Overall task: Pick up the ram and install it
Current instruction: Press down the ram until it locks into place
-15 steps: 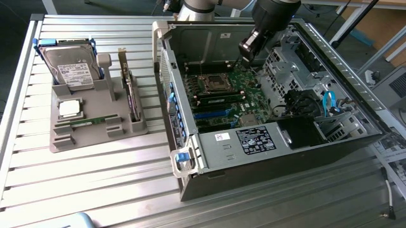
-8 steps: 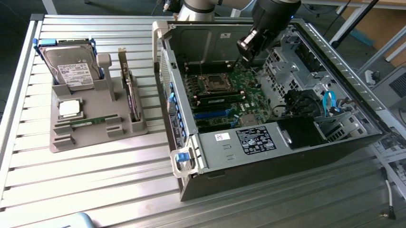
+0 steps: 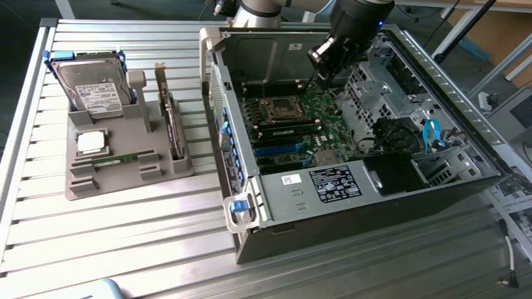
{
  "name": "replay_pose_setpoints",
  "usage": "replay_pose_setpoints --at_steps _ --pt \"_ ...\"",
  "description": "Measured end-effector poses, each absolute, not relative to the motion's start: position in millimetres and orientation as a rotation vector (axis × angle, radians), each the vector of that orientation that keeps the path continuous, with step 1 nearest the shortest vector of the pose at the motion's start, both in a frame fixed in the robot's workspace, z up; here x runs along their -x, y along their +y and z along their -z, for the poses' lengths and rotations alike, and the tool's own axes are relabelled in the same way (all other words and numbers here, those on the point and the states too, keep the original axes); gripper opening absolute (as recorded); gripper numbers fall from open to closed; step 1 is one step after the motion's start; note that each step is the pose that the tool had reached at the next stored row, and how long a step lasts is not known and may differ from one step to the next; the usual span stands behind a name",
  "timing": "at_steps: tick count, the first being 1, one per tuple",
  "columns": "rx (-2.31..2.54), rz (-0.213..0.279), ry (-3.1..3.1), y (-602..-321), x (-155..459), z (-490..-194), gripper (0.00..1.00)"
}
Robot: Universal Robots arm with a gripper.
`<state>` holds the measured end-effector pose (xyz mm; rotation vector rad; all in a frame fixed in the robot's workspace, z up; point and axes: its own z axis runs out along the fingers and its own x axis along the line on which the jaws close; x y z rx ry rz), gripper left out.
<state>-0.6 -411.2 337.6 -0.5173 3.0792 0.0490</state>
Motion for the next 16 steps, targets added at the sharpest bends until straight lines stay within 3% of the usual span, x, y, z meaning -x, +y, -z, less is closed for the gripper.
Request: replay_pose_setpoints --at_steps 16 --pt "0.198 -0.046 3.113 -411.2 0.7 -337.6 0.11"
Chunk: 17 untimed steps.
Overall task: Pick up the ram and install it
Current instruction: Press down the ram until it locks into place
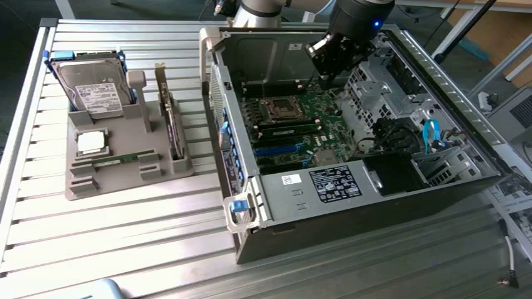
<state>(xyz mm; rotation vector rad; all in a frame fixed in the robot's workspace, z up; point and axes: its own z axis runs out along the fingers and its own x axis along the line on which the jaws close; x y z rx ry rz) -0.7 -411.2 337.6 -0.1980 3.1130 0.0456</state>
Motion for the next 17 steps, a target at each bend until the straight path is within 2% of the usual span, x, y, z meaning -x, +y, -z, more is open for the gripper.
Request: replay_pose_setpoints --at_steps 17 --pt "0.199 -0.047 3.129 -411.2 0.7 -337.6 0.11"
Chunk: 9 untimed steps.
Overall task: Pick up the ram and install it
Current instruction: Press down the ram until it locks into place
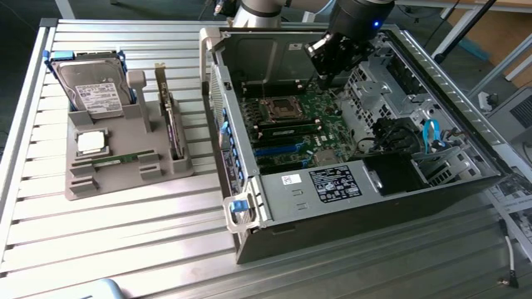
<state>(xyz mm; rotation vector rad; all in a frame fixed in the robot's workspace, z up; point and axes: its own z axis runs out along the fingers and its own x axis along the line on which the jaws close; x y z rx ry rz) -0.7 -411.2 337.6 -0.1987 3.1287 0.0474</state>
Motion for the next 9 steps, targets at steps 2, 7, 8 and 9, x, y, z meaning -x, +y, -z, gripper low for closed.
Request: replay_pose_setpoints --at_steps 2,7,8,9 --pt "0.199 -0.048 3.132 -411.2 1.2 -337.5 0.11" --pt "0.199 -0.051 3.139 -411.2 3.4 -337.6 0.11" --pt "0.199 -0.051 3.139 -411.2 3.9 -337.5 0.11" --pt "0.199 -0.051 3.140 -411.2 4.5 -337.6 0.11"
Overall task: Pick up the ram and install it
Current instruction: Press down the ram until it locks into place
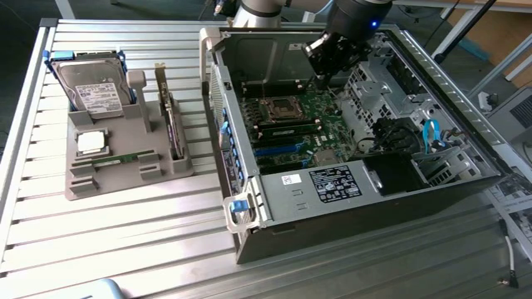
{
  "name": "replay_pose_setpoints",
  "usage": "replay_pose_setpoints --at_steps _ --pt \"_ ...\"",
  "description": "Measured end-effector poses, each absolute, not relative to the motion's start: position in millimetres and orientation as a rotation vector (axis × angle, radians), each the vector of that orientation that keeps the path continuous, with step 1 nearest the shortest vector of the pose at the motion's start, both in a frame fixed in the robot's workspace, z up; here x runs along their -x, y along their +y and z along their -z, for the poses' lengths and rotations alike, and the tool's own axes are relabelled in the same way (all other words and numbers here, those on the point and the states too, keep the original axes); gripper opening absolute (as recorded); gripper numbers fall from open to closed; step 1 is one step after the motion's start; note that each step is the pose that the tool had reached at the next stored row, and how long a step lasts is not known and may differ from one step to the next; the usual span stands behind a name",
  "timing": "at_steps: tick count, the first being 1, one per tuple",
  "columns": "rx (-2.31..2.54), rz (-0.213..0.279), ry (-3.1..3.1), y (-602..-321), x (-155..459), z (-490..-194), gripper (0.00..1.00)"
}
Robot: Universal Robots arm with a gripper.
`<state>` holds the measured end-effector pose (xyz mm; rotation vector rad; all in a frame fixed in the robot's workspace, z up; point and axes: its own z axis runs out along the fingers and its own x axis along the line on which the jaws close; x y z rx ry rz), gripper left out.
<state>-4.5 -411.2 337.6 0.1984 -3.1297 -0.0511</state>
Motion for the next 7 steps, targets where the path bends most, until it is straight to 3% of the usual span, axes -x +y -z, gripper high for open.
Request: replay_pose_setpoints --at_steps 7 --pt "-0.198 0.051 -3.128 -411.2 5.4 -337.6 0.11"
